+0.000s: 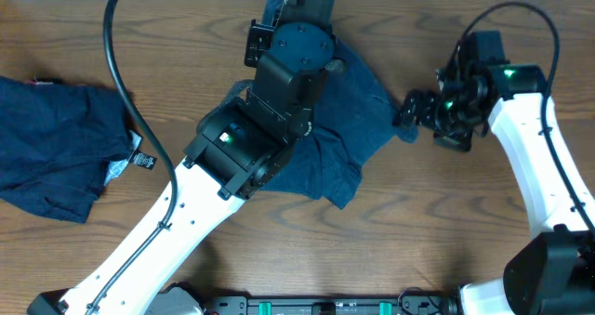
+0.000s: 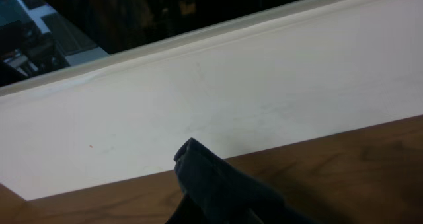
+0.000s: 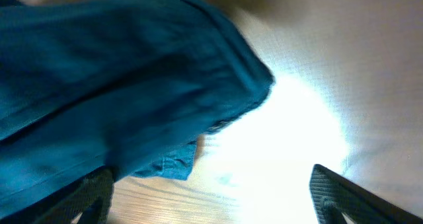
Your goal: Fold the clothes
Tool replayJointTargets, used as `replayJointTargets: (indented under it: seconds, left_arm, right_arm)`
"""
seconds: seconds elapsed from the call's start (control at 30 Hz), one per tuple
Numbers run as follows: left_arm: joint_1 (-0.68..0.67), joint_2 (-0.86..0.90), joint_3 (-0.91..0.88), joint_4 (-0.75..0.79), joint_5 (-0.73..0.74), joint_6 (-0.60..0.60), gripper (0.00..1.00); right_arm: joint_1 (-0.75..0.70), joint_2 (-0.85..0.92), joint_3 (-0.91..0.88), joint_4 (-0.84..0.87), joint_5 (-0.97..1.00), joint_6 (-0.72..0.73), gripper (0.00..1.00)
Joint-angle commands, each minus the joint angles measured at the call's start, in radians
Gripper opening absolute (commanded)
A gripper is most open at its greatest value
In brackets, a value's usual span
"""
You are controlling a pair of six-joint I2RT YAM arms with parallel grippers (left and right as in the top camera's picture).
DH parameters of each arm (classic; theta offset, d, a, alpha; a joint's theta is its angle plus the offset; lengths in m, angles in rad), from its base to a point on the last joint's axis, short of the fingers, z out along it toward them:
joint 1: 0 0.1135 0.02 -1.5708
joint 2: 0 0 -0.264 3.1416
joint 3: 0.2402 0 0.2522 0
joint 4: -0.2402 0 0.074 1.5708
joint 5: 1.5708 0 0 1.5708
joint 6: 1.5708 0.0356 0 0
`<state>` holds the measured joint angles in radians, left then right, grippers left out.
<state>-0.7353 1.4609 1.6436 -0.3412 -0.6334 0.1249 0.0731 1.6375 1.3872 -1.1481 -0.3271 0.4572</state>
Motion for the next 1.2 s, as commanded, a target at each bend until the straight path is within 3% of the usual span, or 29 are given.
replayJointTargets:
  seconds: [0.0, 0.07, 0.3, 0.4, 0.47, 0.63, 0.73, 0.83, 1.0, 1.17]
  left_arm:
    - [0.000, -0.013, 0.019, -0.010, -0.041, 0.013, 0.06]
    - [0.000, -0.013, 0.019, -0.018, -0.041, 0.013, 0.06]
    - [0.000, -0.013, 0.019, -0.032, -0.041, 0.012, 0.06]
    - [0.000, -0.013, 0.019, -0.032, -0.041, 0.012, 0.06]
    - [0.000, -0.013, 0.019, -0.034, -0.041, 0.012, 0.06]
    - [0.000, -0.013, 0.019, -0.055, -0.041, 0.012, 0.06]
    - [0.000, -0.013, 0.019, -0.065, -0.041, 0.012, 0.06]
    - [0.000, -0.013, 0.019, -0.066, -0.041, 0.012, 0.06]
    - [0.000, -0.013, 0.019, -0.073, -0.041, 0.012, 0.06]
    - [0.000, -0.013, 0.019, -0.084, -0.041, 0.012, 0.06]
  right_arm:
    - [-0.018, 0.003, -0.043, 0.038, -0.048, 0.237, 0.86]
    - [-0.018, 0.003, -0.057, 0.117, -0.118, 0.270, 0.79]
    - [0.009, 0.003, -0.062, 0.377, -0.178, 0.679, 0.86]
    - [0.024, 0.003, -0.062, 0.459, -0.149, 0.700, 0.82]
    - [0.026, 0.002, -0.061, 0.467, -0.060, 0.562, 0.77]
    - [0.008, 0.002, -0.061, 0.440, 0.225, -0.053, 0.75]
    - [-0.018, 0.002, -0.061, 0.443, 0.350, -0.342, 0.71]
    - [-0.056, 0.003, -0.061, 0.489, 0.411, -0.479, 0.75]
    - [-0.122, 0.003, -0.061, 0.491, 0.135, -0.747, 0.91]
    - [-0.160, 0.003, -0.061, 0.367, 0.047, -0.675, 0.95]
